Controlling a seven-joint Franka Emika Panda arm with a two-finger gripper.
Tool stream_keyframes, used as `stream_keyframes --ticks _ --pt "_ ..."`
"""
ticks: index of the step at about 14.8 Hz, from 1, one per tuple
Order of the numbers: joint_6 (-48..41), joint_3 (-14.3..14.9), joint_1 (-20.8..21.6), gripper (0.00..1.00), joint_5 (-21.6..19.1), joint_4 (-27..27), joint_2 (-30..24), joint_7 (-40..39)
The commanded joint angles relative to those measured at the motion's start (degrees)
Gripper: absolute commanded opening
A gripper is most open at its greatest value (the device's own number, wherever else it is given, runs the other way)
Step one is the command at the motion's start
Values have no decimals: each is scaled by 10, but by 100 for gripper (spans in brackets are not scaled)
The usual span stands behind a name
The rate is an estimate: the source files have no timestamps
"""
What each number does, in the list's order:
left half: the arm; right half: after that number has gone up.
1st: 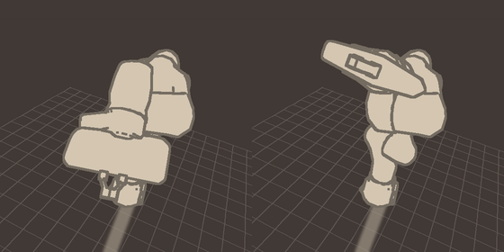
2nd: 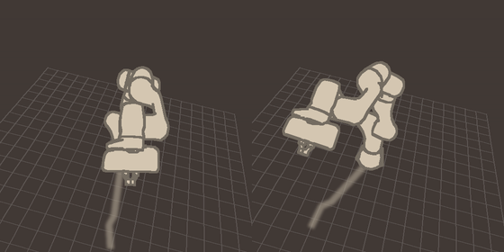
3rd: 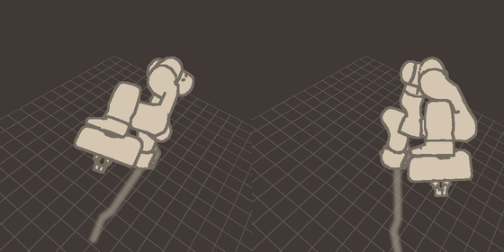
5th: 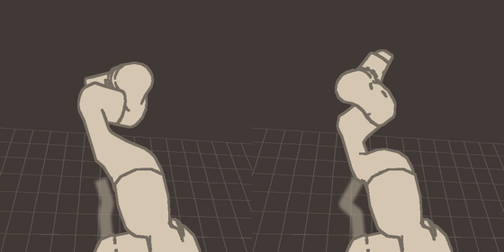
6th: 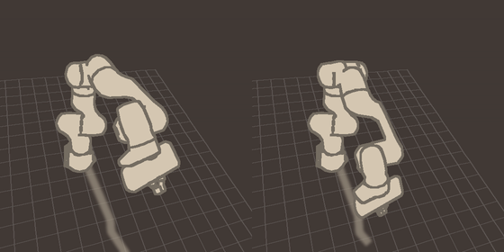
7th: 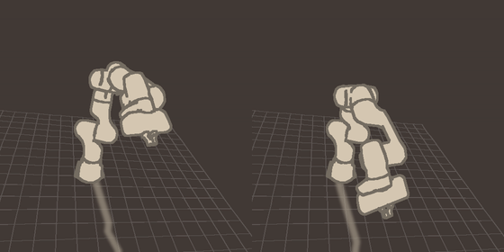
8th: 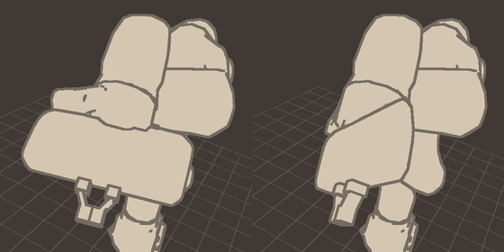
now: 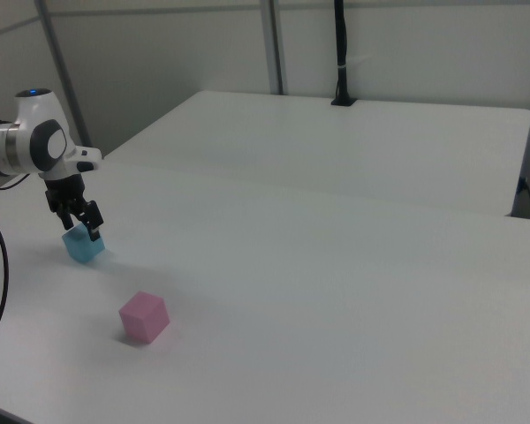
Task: Put blue cube on pink cube
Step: 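Close the gripper on the light-blue cube and lift it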
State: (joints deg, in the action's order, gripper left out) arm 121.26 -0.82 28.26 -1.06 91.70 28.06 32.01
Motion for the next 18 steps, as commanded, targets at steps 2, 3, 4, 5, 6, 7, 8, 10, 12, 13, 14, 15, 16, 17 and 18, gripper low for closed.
stream_keyframes --ticks 2,3,4,5,6,7,8,10,12,13,14,15,16,17,18 --pt "13 6 12 92 30 0 16 17" --pt "24 6 12 74 30 0 16 17" --pt "27 6 11 62 29 0 15 17" --pt "27 6 11 57 29 0 14 18" --pt "27 6 11 50 27 -3 14 18" --pt "26 6 10 47 25 -4 12 18" --pt "25 6 9 46 25 -4 9 18" --pt "20 6 6 46 25 -4 -9 16" --pt "4 7 2 46 25 -4 -28 14" --pt "-12 7 -6 46 25 -3 -42 12" --pt "-27 7 -11 46 25 -1 -58 11" --pt "-41 7 -17 46 25 0 -73 10" --pt "-58 7 -27 46 25 0 -90 6" --pt "-73 7 -37 46 25 0 -106 -4" --pt "-87 7 -49 46 25 1 -123 -12"
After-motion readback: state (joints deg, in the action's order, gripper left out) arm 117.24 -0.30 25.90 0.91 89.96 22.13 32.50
